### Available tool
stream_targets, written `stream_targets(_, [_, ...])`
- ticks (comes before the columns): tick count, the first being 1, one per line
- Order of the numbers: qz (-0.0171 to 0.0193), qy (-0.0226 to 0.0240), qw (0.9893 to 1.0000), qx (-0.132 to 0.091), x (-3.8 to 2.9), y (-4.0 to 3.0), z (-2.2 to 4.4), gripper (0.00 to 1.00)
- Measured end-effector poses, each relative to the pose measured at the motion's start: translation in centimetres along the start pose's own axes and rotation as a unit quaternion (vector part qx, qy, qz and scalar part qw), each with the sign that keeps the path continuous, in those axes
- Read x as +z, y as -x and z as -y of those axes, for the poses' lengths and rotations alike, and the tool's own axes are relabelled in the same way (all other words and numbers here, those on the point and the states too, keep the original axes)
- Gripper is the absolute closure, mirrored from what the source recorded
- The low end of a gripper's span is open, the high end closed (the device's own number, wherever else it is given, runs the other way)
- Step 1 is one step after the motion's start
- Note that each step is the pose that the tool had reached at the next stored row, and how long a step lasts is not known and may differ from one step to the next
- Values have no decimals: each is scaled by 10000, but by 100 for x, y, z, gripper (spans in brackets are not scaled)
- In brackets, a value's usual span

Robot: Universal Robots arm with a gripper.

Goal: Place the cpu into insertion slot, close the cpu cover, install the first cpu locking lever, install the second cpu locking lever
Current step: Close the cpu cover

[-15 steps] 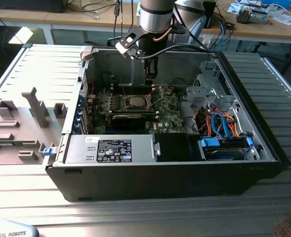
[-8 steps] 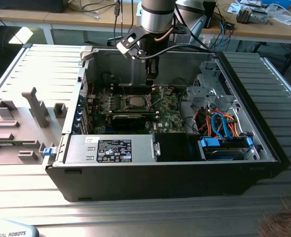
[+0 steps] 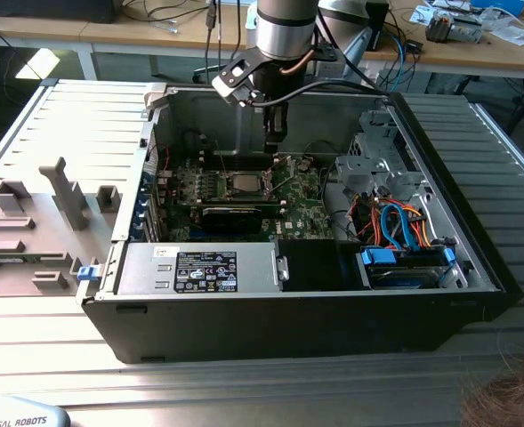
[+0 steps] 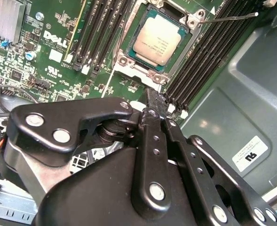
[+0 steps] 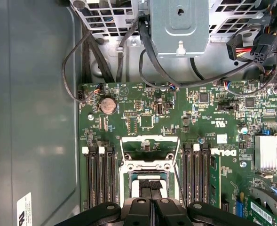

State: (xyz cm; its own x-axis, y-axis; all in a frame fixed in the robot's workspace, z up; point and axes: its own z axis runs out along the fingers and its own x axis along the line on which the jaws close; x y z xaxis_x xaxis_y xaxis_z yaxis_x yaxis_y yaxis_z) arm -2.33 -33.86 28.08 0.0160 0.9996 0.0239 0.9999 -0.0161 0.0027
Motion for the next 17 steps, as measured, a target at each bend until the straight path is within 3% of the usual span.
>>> stream_targets(17, [0, 0, 10000, 0, 1, -1, -65, 89])
